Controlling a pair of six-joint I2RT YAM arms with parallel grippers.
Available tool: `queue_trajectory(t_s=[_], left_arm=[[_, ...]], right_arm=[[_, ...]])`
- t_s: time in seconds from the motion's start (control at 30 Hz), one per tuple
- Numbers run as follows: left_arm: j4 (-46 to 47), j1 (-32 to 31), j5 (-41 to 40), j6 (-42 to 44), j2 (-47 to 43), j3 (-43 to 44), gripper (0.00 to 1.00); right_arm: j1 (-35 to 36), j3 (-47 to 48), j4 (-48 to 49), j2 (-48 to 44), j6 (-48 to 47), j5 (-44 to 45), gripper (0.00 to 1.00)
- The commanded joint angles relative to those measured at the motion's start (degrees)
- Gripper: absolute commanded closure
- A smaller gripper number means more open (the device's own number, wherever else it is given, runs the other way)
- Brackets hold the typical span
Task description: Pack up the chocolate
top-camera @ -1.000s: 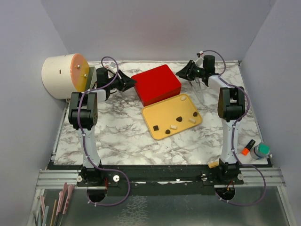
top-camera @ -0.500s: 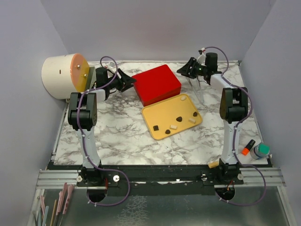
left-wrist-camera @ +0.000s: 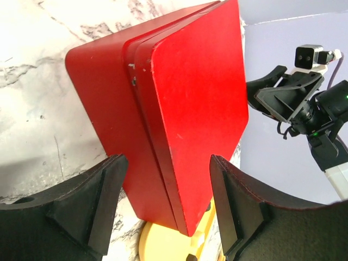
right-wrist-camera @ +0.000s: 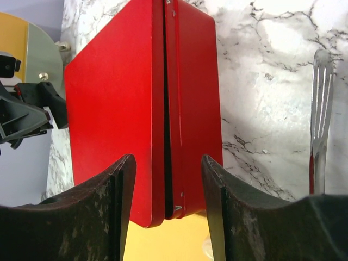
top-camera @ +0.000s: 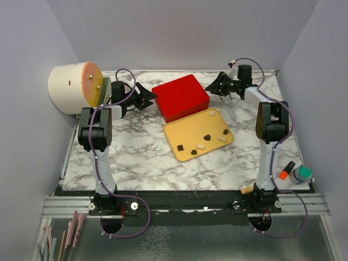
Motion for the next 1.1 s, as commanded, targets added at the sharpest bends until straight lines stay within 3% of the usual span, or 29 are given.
queue_trajectory(t_s=[0.0,0.7,0.8,1.07], left_arm=[[-0.88,-0.17,-1.93,1.0,-1.09,-1.02,0.29],[-1.23,-3.08,-4.41,0.4,3.77,0.92,0.28],[-1.23,-3.27,-4.53,0.22,4.42,1.25,0.28],[-1.7,-3.52,-4.53,-0.51,6.14,3.86,0.28]], right_arm=[[-0.21,-1.19,-1.61,-2.23,-1.47,-2.38,0.43],[1.79,1.46,-6.29,2.27,-4.26,-4.56,0.37],[2.46,2.84,-8.08,3.36,-5.06,-4.25,0.28],[3.71,2.41,-8.42,4.9,-5.21,-3.87,0.27]])
